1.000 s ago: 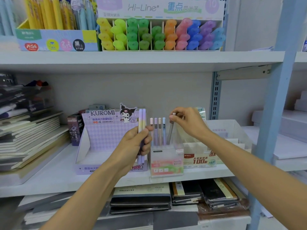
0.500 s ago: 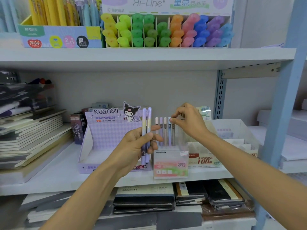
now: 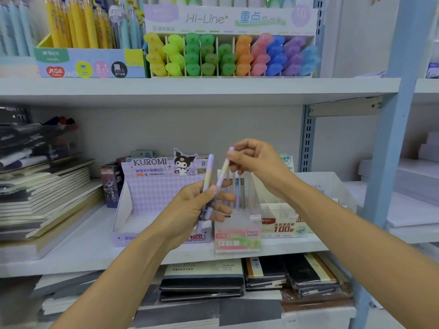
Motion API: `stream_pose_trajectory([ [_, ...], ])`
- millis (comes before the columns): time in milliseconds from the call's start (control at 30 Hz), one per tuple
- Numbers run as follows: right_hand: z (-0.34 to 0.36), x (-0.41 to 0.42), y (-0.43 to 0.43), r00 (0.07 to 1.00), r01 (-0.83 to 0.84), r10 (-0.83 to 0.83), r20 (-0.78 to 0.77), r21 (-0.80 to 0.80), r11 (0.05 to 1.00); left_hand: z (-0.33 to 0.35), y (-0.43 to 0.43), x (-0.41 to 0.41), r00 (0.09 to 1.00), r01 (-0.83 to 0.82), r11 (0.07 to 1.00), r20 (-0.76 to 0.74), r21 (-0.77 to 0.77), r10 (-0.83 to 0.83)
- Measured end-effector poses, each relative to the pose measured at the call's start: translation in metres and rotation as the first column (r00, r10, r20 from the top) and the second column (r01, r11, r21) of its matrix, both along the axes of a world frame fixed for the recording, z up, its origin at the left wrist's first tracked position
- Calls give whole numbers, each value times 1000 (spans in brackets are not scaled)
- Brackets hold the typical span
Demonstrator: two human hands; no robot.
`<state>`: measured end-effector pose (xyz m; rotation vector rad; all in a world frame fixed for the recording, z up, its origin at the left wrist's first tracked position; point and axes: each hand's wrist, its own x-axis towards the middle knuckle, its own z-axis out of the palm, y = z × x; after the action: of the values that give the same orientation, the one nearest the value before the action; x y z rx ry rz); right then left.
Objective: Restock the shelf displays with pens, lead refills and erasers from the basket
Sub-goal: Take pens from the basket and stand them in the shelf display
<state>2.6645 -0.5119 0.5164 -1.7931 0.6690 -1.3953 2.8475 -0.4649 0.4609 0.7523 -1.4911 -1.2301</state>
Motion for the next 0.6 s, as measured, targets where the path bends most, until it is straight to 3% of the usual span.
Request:
stream_pose_trajectory([
  [100,3,-13,1,983,21,-30,182,50,999,3,1,7,988,-92,995,-117,48,98],
  [167,1,-20,3,985,12,-25,171,78,997,5,3,8,968,-171,984,-177,43,176],
  [300,-9,-29,10,998,-9,15,-65,103,995,10,7,5,883,-331,943,-343,30,321],
  [433,-15,-29,17,936,-64,86,-340,74,995,17,11,0,832,-389,921,-430,-6,349],
  [533,-11,-23,21,872,-22,7,-489,-25,999,20,14,-2,847,-460,885,-335,-75,413],
  [600,-6,-17,21,903,46,-81,-422,-93,995,21,17,-5,865,-481,864,-244,-149,439],
])
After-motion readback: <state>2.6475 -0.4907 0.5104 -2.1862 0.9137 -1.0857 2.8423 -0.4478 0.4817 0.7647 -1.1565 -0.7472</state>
